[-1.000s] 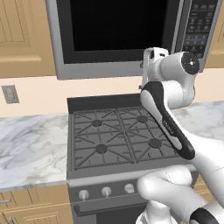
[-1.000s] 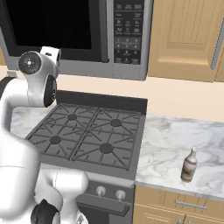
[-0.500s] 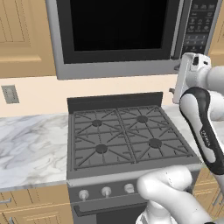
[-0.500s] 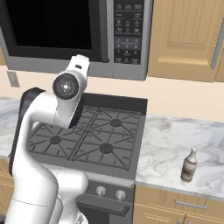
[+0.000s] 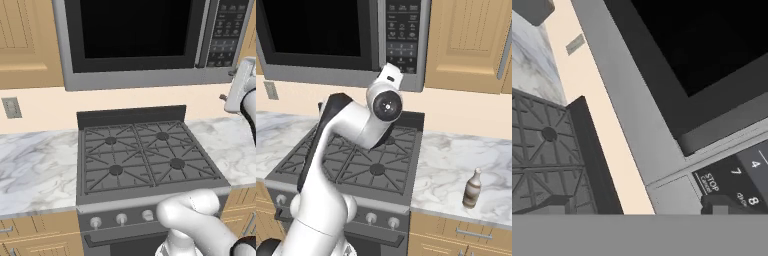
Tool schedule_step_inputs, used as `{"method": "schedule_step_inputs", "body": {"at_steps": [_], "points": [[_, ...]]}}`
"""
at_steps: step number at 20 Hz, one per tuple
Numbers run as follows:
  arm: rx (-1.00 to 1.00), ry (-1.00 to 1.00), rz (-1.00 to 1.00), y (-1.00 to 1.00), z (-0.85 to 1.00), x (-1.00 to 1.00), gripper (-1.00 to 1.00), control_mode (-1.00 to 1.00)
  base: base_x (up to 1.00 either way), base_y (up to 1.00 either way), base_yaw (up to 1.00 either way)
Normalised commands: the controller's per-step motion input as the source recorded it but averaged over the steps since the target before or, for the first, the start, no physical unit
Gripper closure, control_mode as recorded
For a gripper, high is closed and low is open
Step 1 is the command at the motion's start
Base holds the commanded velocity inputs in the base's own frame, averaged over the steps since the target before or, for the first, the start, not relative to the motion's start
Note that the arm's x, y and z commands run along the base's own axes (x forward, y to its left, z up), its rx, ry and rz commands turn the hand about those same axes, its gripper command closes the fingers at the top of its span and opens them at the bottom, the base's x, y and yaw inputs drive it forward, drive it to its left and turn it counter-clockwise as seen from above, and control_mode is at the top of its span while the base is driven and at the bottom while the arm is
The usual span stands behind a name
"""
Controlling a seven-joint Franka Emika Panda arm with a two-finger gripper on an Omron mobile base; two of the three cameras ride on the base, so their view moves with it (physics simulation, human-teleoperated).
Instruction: Place the microwavable item in the microwave. Then, close the microwave door and press the start button.
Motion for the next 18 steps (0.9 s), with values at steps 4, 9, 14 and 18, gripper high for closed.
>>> {"method": "schedule_step_inputs", "body": {"at_steps": [4, 9, 14, 18], "points": [[0.10, 0.00, 0.11, -0.50, 0.00, 0.32, -1.00, -1.00, 0.00, 0.00, 0.00], [0.08, 0.00, 0.10, -0.39, 0.00, 0.31, -1.00, -1.00, 0.00, 0.00, 0.00], [0.06, 0.00, 0.07, -0.20, 0.00, 0.38, -1.00, -1.00, 0.00, 0.00, 0.00], [0.02, 0.00, 0.03, 0.00, -0.02, 0.42, -1.00, -1.00, 0.00, 0.00, 0.00]]}}
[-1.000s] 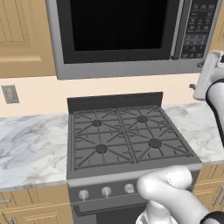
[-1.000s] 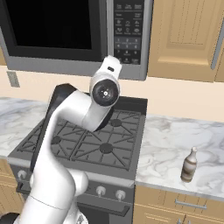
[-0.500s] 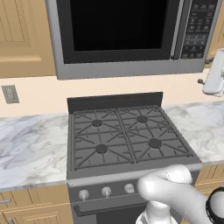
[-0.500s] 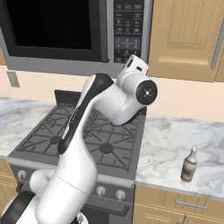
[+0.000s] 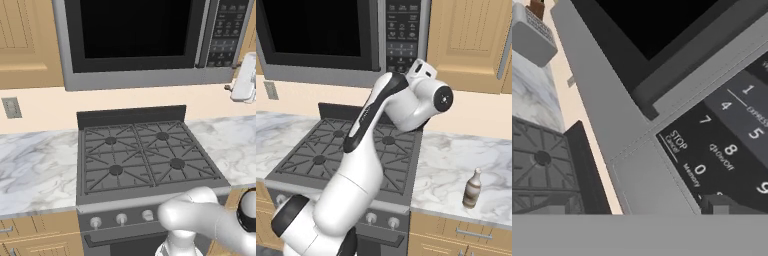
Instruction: Place the microwavable item in the microwave. Then, close the microwave door and press the start button.
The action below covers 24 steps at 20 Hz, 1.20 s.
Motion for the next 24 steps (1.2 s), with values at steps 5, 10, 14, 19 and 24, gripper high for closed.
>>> {"method": "schedule_step_inputs", "body": {"at_steps": [5, 10, 14, 19, 24], "points": [[0.02, 0.00, 0.03, 0.00, -0.01, 0.35, -1.00, -1.00, 0.00, 0.00, 0.00], [0.00, 0.00, 0.01, 0.00, -0.01, 0.33, -1.00, -1.00, 0.00, 0.00, 0.00], [0.00, 0.00, 0.01, 0.00, -0.04, 0.35, -1.00, -1.00, 0.00, 0.00, 0.00], [0.01, 0.00, 0.02, -0.04, -0.10, 0.22, -1.00, -1.00, 0.00, 0.00, 0.00], [0.00, 0.00, 0.01, 0.00, -0.14, 0.26, -1.00, -1.00, 0.00, 0.00, 0.00]]}}
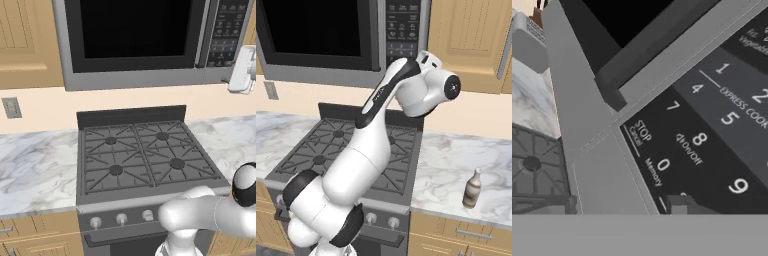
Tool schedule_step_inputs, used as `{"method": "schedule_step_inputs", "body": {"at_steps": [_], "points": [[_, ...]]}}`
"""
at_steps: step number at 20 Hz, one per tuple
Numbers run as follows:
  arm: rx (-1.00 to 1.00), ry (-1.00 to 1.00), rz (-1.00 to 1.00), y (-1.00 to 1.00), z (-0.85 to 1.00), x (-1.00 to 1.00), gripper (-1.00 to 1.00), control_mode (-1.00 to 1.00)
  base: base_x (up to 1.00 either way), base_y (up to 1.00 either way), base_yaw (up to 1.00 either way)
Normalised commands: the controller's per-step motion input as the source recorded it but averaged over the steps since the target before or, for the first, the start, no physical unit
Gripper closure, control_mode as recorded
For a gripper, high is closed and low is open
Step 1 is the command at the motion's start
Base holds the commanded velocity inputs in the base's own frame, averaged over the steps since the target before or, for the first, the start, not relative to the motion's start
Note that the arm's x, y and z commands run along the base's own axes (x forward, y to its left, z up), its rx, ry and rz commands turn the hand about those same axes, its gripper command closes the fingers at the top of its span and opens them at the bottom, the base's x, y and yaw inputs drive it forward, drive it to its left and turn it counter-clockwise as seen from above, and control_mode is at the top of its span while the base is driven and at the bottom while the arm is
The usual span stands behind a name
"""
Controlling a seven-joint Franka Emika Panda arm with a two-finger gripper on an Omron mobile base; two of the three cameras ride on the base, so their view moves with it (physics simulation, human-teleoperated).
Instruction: Place the microwavable item in the microwave. Then, close the microwave door and press the start button.
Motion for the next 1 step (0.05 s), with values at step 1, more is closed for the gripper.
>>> {"method": "schedule_step_inputs", "body": {"at_steps": [1], "points": [[0.00, 0.00, 0.01, 0.00, -0.14, 0.26, -1.00, -1.00, 0.00, 0.00, 0.00]]}}
